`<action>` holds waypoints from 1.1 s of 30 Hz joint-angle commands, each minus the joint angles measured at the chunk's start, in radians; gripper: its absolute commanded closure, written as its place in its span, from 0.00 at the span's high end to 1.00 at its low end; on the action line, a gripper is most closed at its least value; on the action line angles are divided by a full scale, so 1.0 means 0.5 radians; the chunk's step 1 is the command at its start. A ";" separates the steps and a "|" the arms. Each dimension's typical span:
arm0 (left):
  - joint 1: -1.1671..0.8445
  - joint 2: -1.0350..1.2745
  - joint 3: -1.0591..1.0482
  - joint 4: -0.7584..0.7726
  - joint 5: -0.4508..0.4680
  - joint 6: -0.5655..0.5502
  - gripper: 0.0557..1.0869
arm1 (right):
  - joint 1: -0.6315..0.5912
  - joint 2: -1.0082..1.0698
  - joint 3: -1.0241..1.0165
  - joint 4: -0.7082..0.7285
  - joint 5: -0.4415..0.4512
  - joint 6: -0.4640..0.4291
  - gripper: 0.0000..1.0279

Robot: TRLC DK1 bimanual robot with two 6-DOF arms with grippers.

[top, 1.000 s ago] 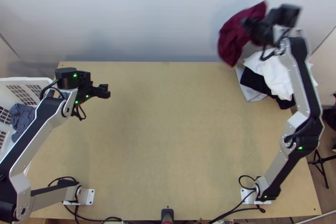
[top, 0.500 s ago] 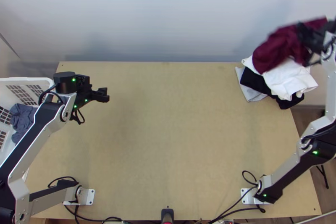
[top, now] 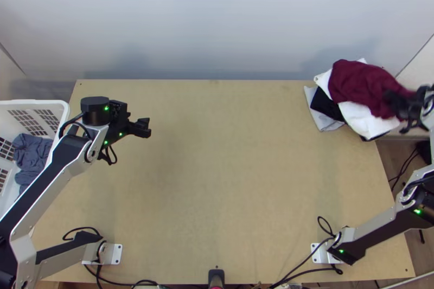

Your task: Fold the t-shirt

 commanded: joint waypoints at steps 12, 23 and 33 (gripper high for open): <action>0.015 -0.244 -0.150 -0.031 -0.011 -0.074 0.85 | -0.041 -0.481 -0.087 0.073 -0.190 0.128 0.96; 0.101 -0.483 -0.291 -0.010 -0.014 -0.212 0.85 | 0.039 -1.254 -0.366 -0.126 -0.346 0.131 0.96; 0.411 -0.778 -0.512 -0.028 0.002 -0.295 0.91 | 0.655 -2.312 -1.431 -0.037 -0.306 -0.124 0.96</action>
